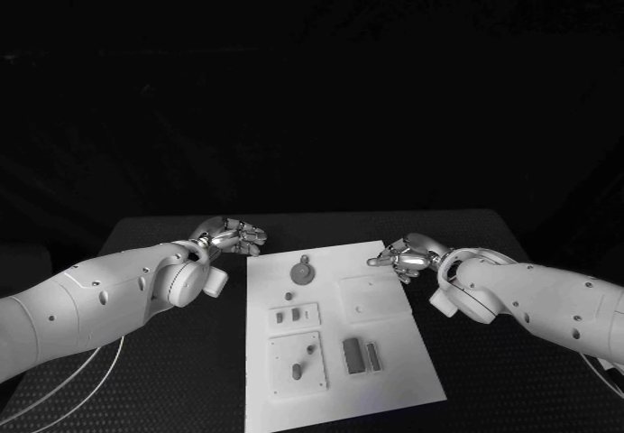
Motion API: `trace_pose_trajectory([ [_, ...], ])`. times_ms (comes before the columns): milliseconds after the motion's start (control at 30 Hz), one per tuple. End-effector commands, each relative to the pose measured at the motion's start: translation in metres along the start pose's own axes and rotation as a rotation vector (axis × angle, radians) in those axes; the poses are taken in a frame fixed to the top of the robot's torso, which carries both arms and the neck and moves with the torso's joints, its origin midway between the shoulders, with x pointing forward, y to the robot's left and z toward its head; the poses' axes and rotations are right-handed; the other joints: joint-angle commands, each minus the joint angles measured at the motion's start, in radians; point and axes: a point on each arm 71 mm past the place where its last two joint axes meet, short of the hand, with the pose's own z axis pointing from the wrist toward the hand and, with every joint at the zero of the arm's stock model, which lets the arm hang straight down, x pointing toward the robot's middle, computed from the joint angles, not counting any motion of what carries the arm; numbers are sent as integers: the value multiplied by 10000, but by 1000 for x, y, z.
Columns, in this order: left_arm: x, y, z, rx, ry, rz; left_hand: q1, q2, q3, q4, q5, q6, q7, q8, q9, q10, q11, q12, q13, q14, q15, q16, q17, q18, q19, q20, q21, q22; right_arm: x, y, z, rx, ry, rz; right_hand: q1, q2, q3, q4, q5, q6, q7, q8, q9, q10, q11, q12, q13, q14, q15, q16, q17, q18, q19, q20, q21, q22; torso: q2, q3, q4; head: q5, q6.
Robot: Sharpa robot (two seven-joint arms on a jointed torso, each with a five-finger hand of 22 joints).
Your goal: Assemble the parts on the task board
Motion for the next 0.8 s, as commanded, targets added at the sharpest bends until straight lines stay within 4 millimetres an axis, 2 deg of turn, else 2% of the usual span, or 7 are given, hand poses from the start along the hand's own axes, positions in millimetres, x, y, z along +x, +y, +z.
trace_pose_trajectory([
  [33, -2, -8, 5, 204, -184, -253, -95, 12, -10, 41, 9, 16, -21, 63, -7, 1, 102, 35, -17, -32, 51, -93, 12, 71, -52, 47, -34, -18, -22, 0, 17, -1322, -553, 1729, 136, 309, -95, -348, 0, -19, 66, 5, -36, -117, 10, -148, -146, -107, -18, -103, -85, 139, -114, 72, -78, 141, -240, -72, -74, -1, 461],
  [233, -9, -25, 19, 588, -387, -237, -166, 102, 13, 29, -22, -120, -78, 22, -56, -379, 246, -38, -182, -768, 329, -798, -126, 56, -667, 300, -70, -272, -48, -3, 41, -1345, -1620, 3517, 610, 831, 131, -702, -10, -323, 235, -84, -139, -1232, 227, -2505, -2015, -1755, 227, -2481, -1200, -175, -1858, 759, -1694, -511, -472, -29, -87, 171, 1031],
  [433, -12, -31, 28, 786, -532, -630, -554, 67, -70, 180, -59, -719, -185, -245, -168, -1499, 291, -57, -716, -1940, 630, -1749, -431, -81, -1743, 637, -97, -1058, -49, 0, 49, -1696, -1608, 4596, 890, 1105, 415, -723, 9, -1184, 659, -319, -320, -1998, 1158, -7080, -6103, -3632, 2001, -7584, -3605, -987, -4938, 1664, -4474, -1857, -611, 44, -104, 310, 1482],
  [700, -9, -30, 32, 782, -340, -828, -866, 167, -438, 109, -71, -1210, -363, -374, -153, -2162, 144, -32, -1170, -2847, 764, -2360, -759, -219, -2515, 858, -74, -1899, -48, 0, 50, -1776, -1503, 4799, 1078, 1386, 74, -690, -16, -1524, 649, -141, -625, -1405, 1352, -9208, -8877, -3738, 2310, -9816, -4710, -1095, -5470, 2003, -5781, -2524, -623, 130, -92, 363, 1600],
  [733, -12, -29, 32, 569, -668, -438, -3820, 999, -5397, 2221, -609, -8535, -1800, -3204, -4478, -11505, -1196, -688, -2467, -9931, -752, -5102, -5800, -219, -9862, 249, -705, -10177, -49, -2, 50, -1363, -1764, 4313, -7694, 1149, -4443, 2153, -543, -9414, -1234, -1916, -6212, -11127, -170, -11368, -11804, -11967, 852, -14350, -9015, -2476, -10717, 45, -8244, -5673, -611, 79, -102, 344, 1558],
  [767, -12, -29, 32, 572, -671, -443, -3866, 999, -5397, 2221, -609, -8535, -1800, -3204, -4478, -11505, -1196, -688, -2467, -9931, -752, -5102, -5800, -219, -9862, 249, -705, -10177, -49, -2, 50, -1367, -1767, 4319, -7694, 1149, -4443, 2153, -543, -9414, -1234, -1916, -6212, -11127, -170, -11368, -11804, -11967, 852, -14350, -9015, -2476, -10717, 45, -8244, -5734, -616, 78, -101, 342, 1553],
  [800, -11, -29, 31, 583, -678, -457, -10946, 999, -5397, 2221, -609, -8535, -1800, -3204, -4478, -11505, -1196, -688, -2467, -9931, -752, -5102, -5800, -219, -9862, 249, -705, -10177, -49, -1, 50, -1379, -1778, 4335, -7694, 1149, -4443, 2153, -543, -9414, -1234, -1916, -6212, -11127, -170, -11368, -11804, -11967, 852, -14350, -9015, -2476, -10717, 45, -8244, -5928, -630, 76, -98, 337, 1536],
])
